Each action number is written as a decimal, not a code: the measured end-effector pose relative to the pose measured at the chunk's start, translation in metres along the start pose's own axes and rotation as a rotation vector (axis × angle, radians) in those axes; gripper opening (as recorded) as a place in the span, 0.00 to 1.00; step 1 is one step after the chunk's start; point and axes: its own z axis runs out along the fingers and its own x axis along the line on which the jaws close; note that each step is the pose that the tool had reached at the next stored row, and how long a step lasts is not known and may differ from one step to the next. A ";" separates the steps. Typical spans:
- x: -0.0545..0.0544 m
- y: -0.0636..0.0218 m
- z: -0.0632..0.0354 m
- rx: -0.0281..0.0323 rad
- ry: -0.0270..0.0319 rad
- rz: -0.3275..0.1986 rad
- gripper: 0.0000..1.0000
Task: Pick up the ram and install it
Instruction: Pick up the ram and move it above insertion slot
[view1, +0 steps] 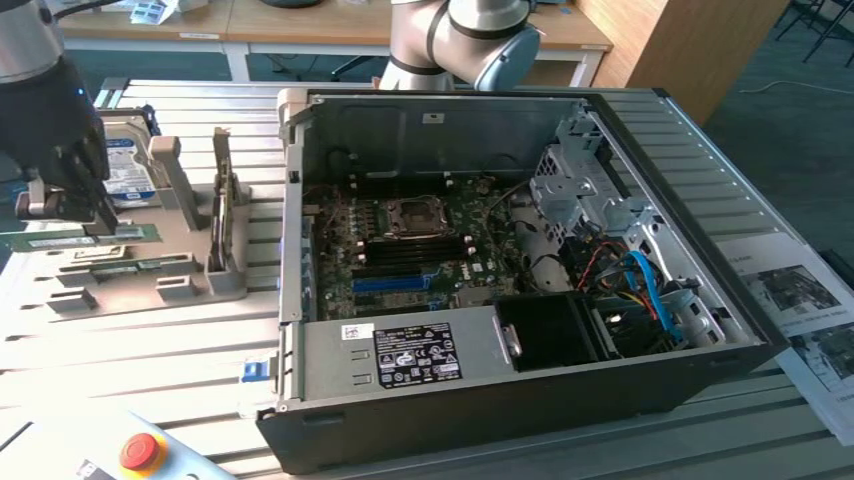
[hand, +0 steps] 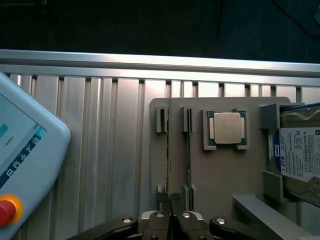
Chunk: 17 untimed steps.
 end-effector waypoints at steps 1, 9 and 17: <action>0.000 0.0001 -0.0021 0.0000 0.0000 0.000 0.12; 0.000 0.0009 -0.0185 0.0000 0.0001 0.000 0.12; 0.000 0.0016 -0.0333 0.0000 0.0001 0.000 0.12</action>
